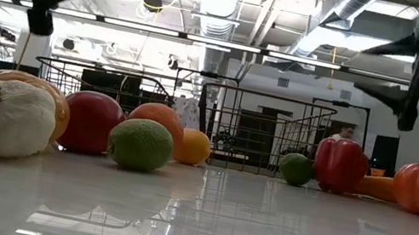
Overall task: Sort produce into baskets
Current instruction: Put the pumpkin into the right wire basket
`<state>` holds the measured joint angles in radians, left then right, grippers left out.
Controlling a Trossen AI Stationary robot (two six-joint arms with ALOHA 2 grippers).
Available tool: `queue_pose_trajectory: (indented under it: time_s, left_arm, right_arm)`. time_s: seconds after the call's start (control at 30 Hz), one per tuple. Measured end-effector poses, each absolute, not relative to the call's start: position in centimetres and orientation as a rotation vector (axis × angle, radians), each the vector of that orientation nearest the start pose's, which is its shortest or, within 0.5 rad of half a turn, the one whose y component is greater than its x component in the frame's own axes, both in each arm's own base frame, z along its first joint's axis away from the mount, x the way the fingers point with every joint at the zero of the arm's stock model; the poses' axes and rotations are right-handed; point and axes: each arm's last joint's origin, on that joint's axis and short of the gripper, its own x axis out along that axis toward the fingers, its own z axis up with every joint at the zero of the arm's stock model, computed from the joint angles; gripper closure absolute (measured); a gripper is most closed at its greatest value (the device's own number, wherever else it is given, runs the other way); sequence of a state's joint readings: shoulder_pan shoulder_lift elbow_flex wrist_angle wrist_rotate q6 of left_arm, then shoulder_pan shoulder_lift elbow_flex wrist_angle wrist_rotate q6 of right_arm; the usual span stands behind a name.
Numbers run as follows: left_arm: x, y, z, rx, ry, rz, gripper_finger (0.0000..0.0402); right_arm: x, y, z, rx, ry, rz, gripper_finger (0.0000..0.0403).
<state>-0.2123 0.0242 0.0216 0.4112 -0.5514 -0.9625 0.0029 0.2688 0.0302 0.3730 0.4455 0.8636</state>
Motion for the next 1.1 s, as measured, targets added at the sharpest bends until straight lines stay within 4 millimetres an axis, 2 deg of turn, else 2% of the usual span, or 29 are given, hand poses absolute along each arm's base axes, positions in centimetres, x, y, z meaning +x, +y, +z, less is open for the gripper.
queue_pose_trajectory:
  time_s: [0.17,0.27,0.37,0.47,0.57,0.8,0.97,1.1]
  left_arm:
    - [8.3,-0.3,21.6,-1.076,-0.609,0.061,0.0203]
    - [8.1,-0.2,21.8,-1.05,-0.633,0.068,0.0203]
    - [8.1,-0.1,21.8,-1.05,-0.648,0.113,0.0203]
    - [7.9,-0.1,22.2,-1.03,-0.674,0.079,0.0203]
    - [7.6,-0.2,23.4,-1.006,-0.671,0.025,0.0203]
    - [7.1,-0.3,27.8,-0.827,-0.462,0.085,0.0203]
    - [6.9,-0.2,30.2,-0.76,-0.27,0.169,0.0203]
    - [6.9,-0.1,31.0,-0.711,-0.101,0.242,0.0203]
  right_arm:
    - [11.1,-1.2,18.8,1.034,-0.348,-0.335,0.0099]
    - [11.1,-1.2,18.6,1.062,-0.328,-0.344,0.0099]
    - [11.1,-1.2,18.6,1.169,-0.351,-0.328,0.0099]
    - [11.1,-1.0,19.4,1.189,-0.37,-0.212,0.0099]
    - [11.1,-0.6,21.6,1.118,-0.346,-0.118,0.0099]
    - [11.8,-0.3,27.5,0.948,-0.117,-0.319,0.0099]
    - [13.8,-0.2,30.5,0.872,0.078,-0.416,0.0099]
    - [15.6,0.0,31.9,0.833,0.226,-0.488,0.0099]
